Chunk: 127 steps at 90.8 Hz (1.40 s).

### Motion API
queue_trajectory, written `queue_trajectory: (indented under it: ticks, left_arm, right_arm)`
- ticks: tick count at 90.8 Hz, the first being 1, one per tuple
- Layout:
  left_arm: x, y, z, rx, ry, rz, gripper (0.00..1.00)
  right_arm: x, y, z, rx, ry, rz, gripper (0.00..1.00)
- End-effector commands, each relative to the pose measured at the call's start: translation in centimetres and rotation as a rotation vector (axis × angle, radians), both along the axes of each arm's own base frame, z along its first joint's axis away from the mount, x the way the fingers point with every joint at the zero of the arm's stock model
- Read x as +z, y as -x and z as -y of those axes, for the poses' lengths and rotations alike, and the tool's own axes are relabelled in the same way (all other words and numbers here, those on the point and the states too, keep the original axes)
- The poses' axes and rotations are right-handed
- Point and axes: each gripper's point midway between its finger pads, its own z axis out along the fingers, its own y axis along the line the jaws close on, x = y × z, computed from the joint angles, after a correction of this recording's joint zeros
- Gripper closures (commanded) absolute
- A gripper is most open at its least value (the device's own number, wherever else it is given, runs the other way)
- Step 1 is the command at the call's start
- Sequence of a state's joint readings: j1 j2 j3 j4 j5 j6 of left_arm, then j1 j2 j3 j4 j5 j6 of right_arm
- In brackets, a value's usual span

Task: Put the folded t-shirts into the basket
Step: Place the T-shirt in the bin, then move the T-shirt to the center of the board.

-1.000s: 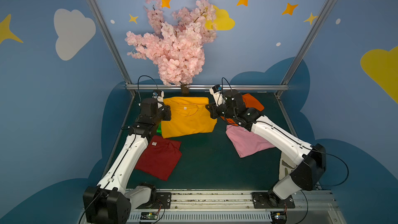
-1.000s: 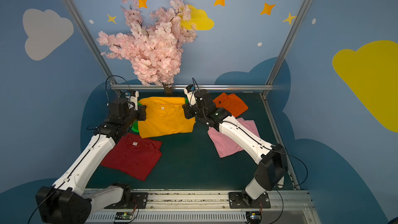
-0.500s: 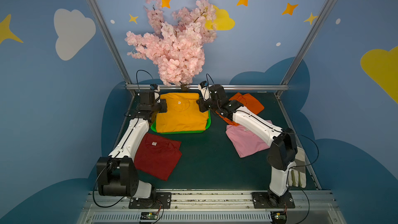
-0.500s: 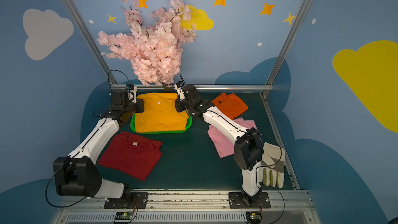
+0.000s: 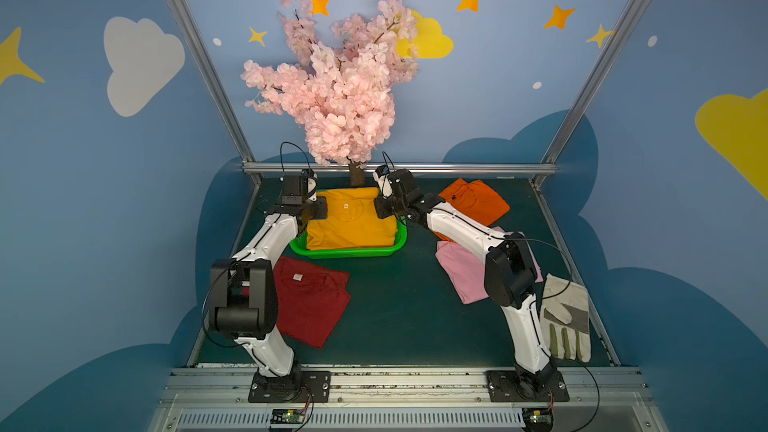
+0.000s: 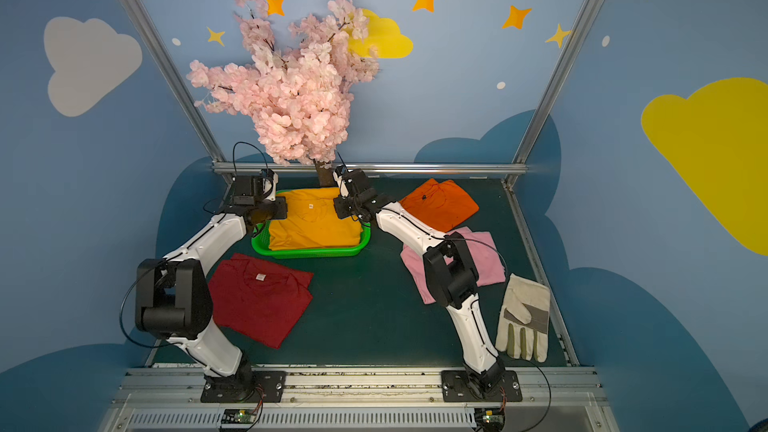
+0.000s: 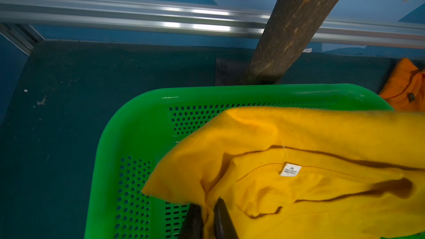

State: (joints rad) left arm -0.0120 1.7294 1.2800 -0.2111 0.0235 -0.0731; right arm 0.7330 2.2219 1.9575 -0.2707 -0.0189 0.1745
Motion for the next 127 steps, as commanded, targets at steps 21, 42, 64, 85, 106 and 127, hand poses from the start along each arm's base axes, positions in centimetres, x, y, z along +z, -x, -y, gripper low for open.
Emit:
queue_trajectory:
  ticks: [21,42,64,85,106,127]
  left_arm:
    - [-3.7,-2.2,-1.0,0.002,-0.066,-0.075,0.81]
    - [-3.9,-3.0,-1.2,0.015,-0.073,-0.077,0.61]
    - [-1.9,-1.8,-0.8,0.031,-0.023,-0.054,0.44]
    - [3.0,1.9,-0.1,0.050,0.063,0.043,0.31]
    - [3.8,9.1,3.1,0.008,0.200,0.081,0.30]
    - [0.0,17.7,6.1,-0.010,0.171,0.025,0.28]
  right_arm:
    - [-3.1,-3.2,0.7,-0.085,0.077,0.025,1.00]
    - [-4.6,-5.1,1.3,-0.129,0.138,0.052,0.89]
    - [-2.7,-4.6,0.5,-0.068,0.104,0.051,0.55]
    - [1.8,-2.2,0.9,-0.002,0.058,0.060,0.45]
    - [4.0,3.0,3.7,0.021,0.012,-0.005,0.35]
    - [3.4,8.9,8.8,-0.024,0.001,-0.063,0.29]
